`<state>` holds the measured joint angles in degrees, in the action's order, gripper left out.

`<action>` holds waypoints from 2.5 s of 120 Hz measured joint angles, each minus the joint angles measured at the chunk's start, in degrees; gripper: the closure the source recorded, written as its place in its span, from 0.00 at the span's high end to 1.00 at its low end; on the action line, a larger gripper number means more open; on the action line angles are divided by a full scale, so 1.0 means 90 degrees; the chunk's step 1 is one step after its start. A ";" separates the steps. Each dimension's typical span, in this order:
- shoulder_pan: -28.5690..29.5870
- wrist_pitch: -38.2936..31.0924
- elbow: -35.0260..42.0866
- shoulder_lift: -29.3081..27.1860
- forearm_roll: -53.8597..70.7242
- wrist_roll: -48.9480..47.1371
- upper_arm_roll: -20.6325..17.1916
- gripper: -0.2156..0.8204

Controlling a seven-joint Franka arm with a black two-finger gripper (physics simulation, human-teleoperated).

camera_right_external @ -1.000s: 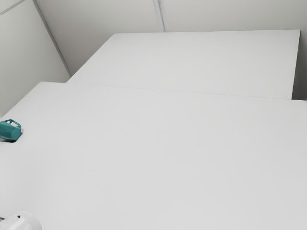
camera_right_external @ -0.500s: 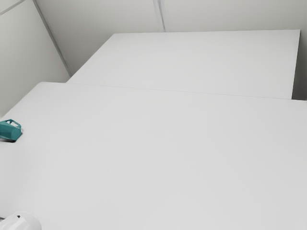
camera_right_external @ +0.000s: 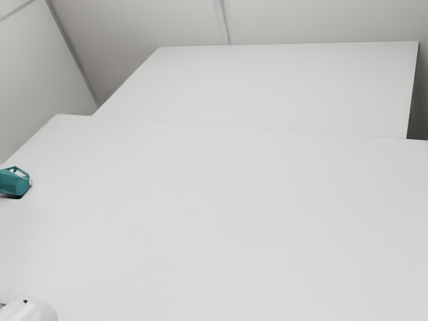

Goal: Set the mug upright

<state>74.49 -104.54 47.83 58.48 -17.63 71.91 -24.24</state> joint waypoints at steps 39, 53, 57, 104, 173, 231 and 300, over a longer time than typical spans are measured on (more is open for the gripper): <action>0.0062 -0.0012 0.0144 0.0036 -0.0087 0.0543 0.0038 0.77; 0.0099 -0.0004 0.0153 0.0046 -0.0266 0.0702 0.0063 0.77; 0.0107 -0.0001 0.0156 0.0048 -0.0319 0.0747 0.0069 0.77; 0.0150 0.0008 0.0233 0.0172 -0.0710 0.1192 0.0087 0.77; 0.0132 -0.0048 0.0195 0.0306 -0.0945 0.1498 0.0087 0.76; 0.0106 -0.0023 0.0196 0.0466 -0.1188 0.1613 0.0084 0.71; 0.0065 -0.0035 0.0241 0.0417 -0.1321 0.1653 0.0072 0.39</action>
<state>75.08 -104.86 50.00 62.23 -29.51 86.79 -23.59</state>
